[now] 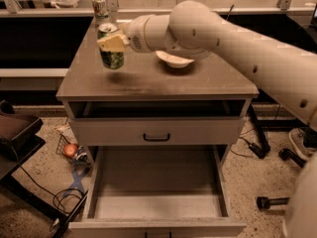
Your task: Pick green can from middle drawer and place on counter
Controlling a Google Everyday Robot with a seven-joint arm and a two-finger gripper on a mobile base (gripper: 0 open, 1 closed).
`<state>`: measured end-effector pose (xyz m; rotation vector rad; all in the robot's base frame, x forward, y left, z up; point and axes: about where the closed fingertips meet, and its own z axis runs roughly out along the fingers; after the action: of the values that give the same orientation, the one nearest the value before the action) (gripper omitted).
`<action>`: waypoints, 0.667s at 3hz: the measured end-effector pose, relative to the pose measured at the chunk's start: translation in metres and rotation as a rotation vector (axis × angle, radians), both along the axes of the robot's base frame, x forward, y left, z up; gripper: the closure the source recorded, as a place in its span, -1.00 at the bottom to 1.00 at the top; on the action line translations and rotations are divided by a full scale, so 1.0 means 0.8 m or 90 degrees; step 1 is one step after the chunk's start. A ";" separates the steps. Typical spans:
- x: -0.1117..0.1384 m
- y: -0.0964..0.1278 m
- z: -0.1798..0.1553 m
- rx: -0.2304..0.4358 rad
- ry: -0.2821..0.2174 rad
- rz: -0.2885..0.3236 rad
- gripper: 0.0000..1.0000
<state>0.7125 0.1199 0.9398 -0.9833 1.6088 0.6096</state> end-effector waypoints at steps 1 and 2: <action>0.006 0.037 -0.018 -0.003 0.001 0.022 1.00; 0.008 0.066 -0.036 -0.007 0.012 0.044 1.00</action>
Offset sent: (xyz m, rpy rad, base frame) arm 0.0104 0.0791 -0.0496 -0.0227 0.0475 0.1126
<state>0.7190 0.1728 0.9106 -1.0485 1.6016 0.6597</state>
